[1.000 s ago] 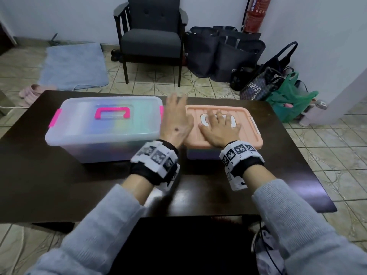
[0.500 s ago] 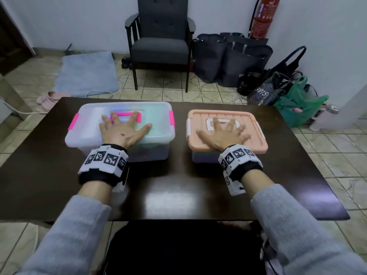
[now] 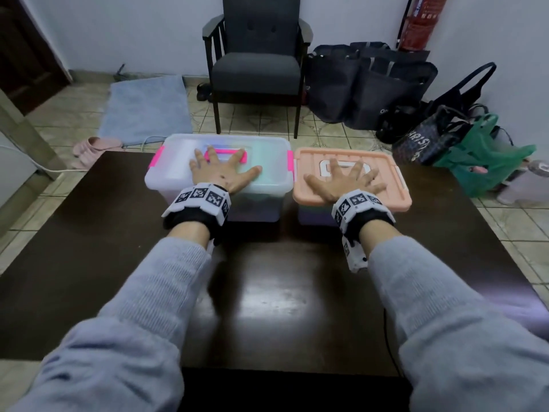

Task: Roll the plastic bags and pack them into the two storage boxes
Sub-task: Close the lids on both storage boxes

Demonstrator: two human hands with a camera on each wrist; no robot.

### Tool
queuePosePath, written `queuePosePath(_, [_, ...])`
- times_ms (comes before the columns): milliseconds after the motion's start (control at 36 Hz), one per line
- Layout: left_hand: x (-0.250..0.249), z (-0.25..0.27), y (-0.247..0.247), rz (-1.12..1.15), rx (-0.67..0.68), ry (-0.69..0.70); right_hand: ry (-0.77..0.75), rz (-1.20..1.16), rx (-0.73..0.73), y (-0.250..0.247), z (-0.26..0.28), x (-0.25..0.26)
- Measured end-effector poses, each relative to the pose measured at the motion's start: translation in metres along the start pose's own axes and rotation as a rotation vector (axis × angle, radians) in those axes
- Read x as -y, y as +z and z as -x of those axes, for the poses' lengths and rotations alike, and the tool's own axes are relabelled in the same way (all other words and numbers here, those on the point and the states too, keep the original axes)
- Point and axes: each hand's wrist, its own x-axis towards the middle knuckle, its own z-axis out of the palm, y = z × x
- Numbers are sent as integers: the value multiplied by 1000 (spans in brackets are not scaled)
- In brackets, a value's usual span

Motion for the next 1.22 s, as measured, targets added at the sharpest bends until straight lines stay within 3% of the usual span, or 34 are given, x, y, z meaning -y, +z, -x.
queuePosePath(472, [-16,-65,-9,3,-27,0,12,23,-7,-11,-62,16])
queuePosePath(972, [-17,-80,-8,14,-35,12,-3,-5,-67,-13,-72,18])
queuePosePath(1083, [-12,-78,-13,141,-51,37,-60,-121,-226,-12,-68,12])
queuePosePath(1222, [25,-49,-20,348,-211,154,-141,-301,-377,-8,-36,-8])
